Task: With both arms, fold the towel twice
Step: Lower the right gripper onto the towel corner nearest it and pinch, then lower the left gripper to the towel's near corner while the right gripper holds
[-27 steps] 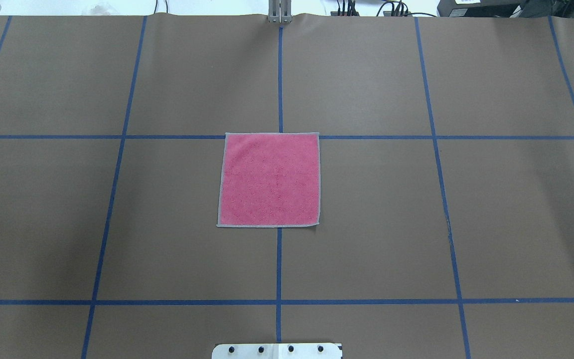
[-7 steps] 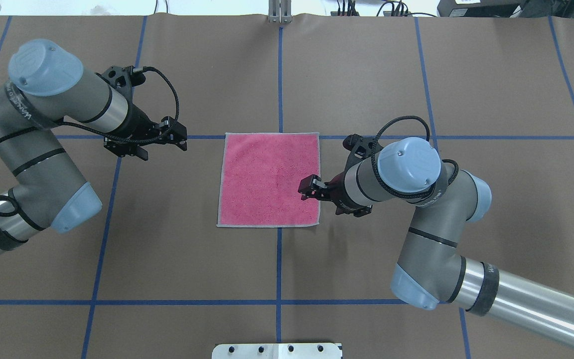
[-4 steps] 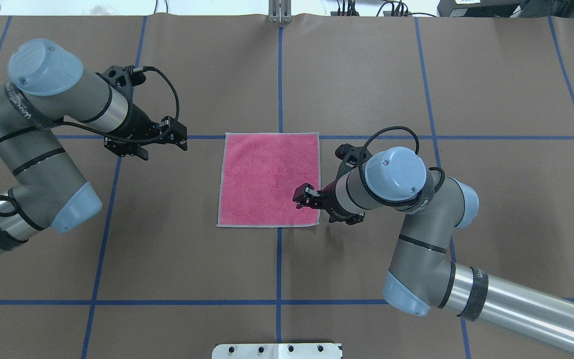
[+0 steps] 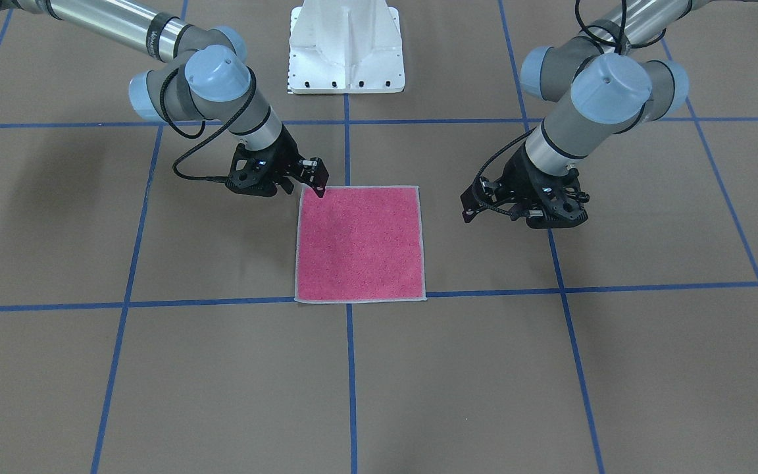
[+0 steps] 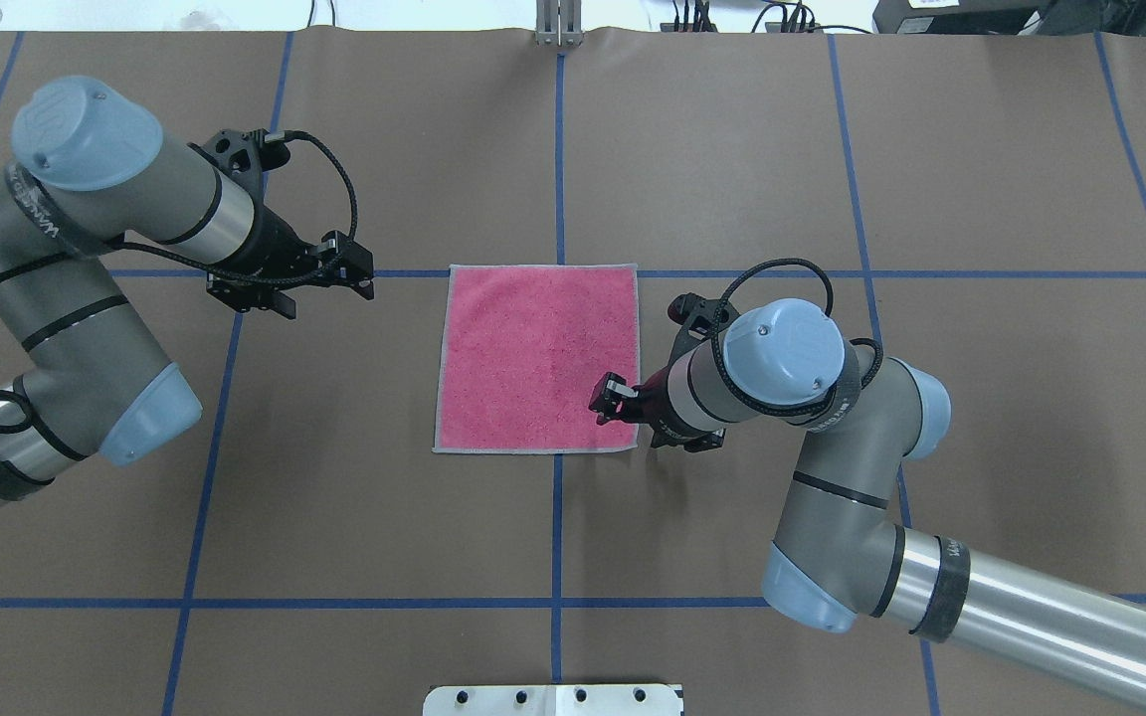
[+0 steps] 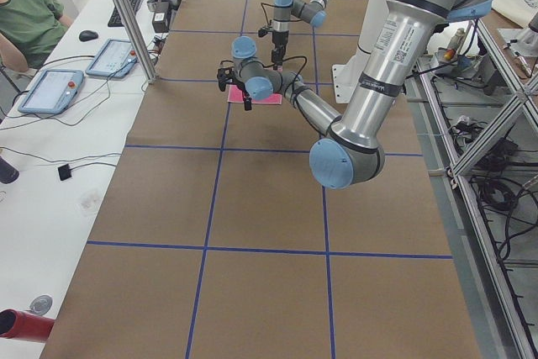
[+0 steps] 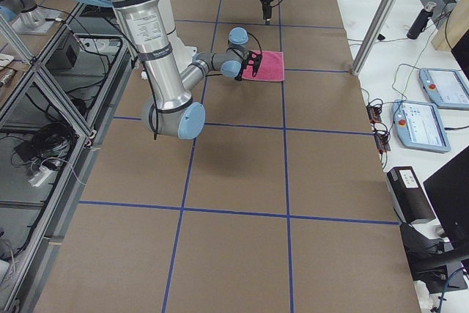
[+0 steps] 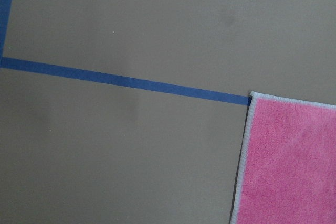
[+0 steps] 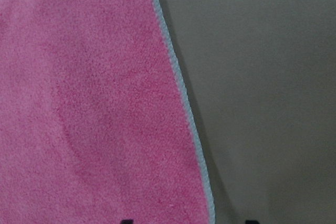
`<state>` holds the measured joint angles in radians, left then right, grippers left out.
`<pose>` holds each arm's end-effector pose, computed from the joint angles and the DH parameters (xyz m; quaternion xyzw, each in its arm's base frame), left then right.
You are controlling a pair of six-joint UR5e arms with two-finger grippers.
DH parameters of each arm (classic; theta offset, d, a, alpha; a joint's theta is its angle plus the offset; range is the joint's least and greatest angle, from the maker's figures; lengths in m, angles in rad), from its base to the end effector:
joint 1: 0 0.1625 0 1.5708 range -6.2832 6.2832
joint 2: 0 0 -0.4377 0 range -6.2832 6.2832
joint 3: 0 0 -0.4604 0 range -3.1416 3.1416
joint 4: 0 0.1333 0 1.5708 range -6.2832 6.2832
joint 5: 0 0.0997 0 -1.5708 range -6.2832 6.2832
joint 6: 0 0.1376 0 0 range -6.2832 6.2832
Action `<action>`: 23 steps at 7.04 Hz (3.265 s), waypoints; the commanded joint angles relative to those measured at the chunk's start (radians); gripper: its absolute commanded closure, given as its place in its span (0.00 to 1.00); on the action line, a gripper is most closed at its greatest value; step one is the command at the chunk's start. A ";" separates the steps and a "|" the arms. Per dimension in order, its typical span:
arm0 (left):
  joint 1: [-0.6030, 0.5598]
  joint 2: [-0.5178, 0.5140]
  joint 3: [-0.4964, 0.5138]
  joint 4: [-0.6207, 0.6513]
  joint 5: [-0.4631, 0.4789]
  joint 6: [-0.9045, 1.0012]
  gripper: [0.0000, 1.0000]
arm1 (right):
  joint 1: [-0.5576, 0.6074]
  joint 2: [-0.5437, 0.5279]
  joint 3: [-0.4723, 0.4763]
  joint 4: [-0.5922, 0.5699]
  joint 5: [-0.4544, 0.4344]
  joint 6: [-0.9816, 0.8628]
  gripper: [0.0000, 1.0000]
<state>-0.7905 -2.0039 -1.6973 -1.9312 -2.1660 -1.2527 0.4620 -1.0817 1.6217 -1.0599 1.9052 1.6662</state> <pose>0.4701 -0.5547 0.3051 0.0000 0.4992 -0.0739 0.8633 -0.6436 -0.4189 0.2902 -0.0514 -0.5126 0.1544 0.8431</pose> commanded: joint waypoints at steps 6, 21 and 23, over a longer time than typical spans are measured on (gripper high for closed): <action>-0.003 0.007 -0.008 0.000 0.000 -0.001 0.00 | -0.014 0.006 0.001 0.003 0.003 0.004 0.66; 0.141 -0.045 0.033 -0.108 0.141 -0.187 0.00 | 0.044 0.006 0.035 0.005 0.009 0.018 1.00; 0.192 -0.049 0.033 -0.120 0.144 -0.235 0.00 | 0.064 0.006 0.035 0.003 0.020 0.018 1.00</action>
<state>-0.6331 -2.0513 -1.6662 -2.0365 -2.0320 -1.4561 0.5134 -1.0756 1.6568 -1.0564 1.9174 1.6843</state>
